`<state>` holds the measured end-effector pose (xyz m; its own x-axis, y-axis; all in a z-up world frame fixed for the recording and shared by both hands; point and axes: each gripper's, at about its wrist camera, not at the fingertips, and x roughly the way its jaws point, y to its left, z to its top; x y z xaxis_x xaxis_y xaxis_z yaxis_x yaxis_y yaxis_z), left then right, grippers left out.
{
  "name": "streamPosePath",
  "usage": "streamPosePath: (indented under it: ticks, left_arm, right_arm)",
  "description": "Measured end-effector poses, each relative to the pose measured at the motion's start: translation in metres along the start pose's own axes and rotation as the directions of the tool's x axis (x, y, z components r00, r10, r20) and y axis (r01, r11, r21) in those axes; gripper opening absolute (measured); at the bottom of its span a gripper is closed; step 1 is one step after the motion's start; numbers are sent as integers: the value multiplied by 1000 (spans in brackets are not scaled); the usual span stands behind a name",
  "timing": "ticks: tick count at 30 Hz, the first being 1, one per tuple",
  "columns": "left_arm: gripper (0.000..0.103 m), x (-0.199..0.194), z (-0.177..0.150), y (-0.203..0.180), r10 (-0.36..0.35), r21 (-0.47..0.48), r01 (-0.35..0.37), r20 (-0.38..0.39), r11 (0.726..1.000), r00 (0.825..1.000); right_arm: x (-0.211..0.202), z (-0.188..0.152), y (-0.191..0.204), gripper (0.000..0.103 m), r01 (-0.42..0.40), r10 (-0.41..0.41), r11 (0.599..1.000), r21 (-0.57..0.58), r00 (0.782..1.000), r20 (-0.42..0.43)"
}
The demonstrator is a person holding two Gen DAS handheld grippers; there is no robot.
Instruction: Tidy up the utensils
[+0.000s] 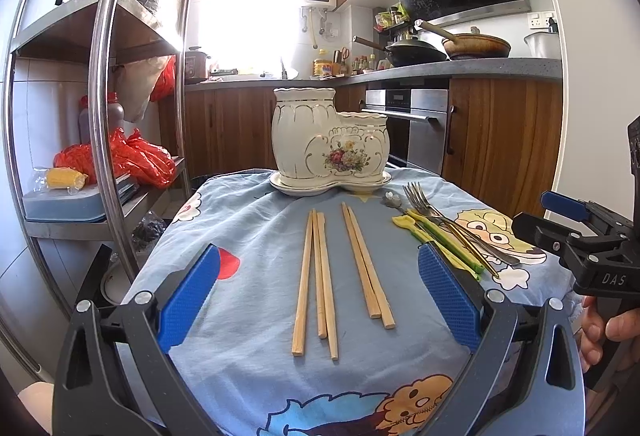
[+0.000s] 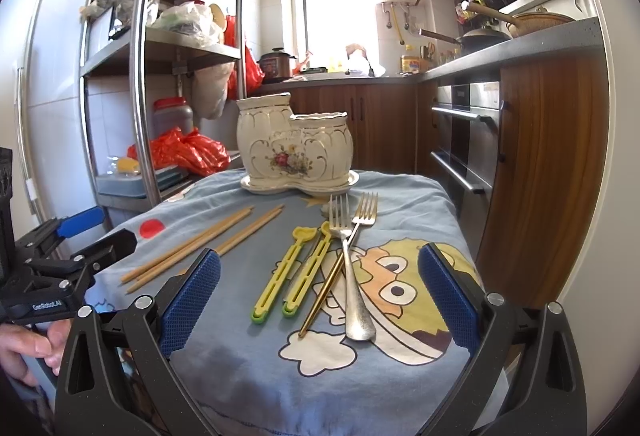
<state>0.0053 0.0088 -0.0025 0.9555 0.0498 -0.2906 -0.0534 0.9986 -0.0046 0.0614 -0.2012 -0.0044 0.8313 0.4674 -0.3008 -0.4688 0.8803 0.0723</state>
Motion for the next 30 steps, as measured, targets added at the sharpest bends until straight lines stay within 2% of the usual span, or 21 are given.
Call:
streamPosePath:
  ticks: [30]
  left_arm:
    - [98,5,-3,-1,8,3,-7,-28,1000,1000]
  right_arm:
    - [-2,-1,-4,98,6,-6,1000,4,1000,-7]
